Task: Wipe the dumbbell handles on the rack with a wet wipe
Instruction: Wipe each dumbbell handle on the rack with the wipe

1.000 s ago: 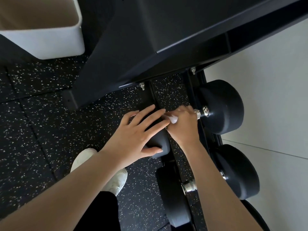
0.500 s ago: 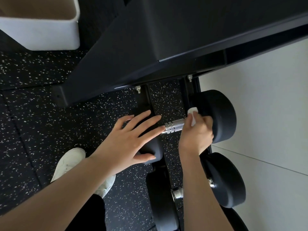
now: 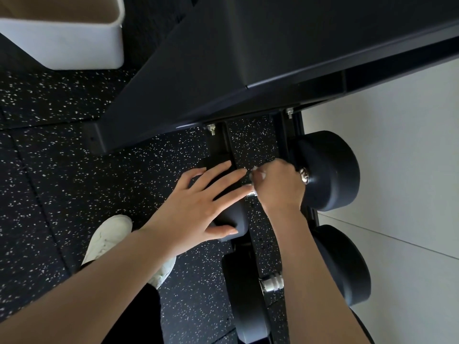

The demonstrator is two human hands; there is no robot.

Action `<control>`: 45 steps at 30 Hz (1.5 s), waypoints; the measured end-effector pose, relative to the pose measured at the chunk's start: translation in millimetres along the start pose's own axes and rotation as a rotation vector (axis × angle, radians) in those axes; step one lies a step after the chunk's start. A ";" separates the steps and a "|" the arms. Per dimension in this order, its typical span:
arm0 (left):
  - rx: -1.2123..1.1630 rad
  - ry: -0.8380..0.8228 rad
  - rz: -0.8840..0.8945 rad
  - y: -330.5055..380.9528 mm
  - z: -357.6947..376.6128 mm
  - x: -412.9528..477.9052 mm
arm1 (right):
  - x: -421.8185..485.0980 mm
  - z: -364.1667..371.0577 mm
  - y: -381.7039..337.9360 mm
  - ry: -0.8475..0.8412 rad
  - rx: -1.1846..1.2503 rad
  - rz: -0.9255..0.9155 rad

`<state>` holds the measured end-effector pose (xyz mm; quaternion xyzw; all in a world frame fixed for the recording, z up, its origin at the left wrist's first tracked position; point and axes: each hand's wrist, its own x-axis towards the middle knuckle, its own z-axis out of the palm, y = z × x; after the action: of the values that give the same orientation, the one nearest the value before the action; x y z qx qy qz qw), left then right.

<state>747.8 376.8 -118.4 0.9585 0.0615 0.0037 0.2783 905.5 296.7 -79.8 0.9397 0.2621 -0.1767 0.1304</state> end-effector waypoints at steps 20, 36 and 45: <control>0.032 -0.001 0.001 1.8 -2.8 0.2 | -58.6 55.7 15.2 0.371 0.659 -0.026; 0.076 0.007 0.014 3.9 -2.3 0.3 | -42.9 86.6 14.9 -0.135 2.136 0.598; 0.084 -0.056 0.007 9.0 -13.1 2.1 | -59.9 73.4 18.7 0.003 1.704 0.576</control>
<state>750.4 376.6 -102.6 0.9693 0.0504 -0.0246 0.2394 848.3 229.6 -119.3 0.7472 -0.2036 -0.2704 -0.5720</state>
